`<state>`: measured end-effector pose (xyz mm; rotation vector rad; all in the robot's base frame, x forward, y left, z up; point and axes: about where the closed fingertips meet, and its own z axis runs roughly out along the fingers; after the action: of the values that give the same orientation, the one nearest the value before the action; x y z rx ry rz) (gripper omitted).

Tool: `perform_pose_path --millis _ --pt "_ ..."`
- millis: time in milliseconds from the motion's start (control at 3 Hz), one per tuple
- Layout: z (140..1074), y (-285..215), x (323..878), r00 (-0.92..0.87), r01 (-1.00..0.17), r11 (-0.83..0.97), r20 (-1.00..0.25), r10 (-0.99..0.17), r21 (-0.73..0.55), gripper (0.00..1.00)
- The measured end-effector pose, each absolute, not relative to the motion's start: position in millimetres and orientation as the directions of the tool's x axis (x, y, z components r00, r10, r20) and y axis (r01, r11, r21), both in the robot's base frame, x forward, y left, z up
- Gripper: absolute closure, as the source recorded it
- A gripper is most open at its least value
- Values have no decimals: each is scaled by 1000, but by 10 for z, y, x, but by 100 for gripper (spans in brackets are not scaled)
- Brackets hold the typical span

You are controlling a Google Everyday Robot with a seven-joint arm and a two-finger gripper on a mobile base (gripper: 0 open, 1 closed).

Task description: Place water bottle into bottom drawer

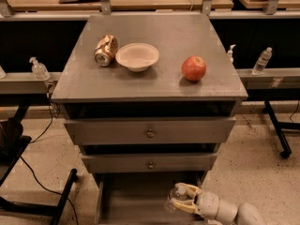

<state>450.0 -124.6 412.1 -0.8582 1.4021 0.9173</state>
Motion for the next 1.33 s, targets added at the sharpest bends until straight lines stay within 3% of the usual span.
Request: perform_pose_path --millis 1333 --pt "3178 -753 5311 54 -874 480 -997 -63 -77 100"
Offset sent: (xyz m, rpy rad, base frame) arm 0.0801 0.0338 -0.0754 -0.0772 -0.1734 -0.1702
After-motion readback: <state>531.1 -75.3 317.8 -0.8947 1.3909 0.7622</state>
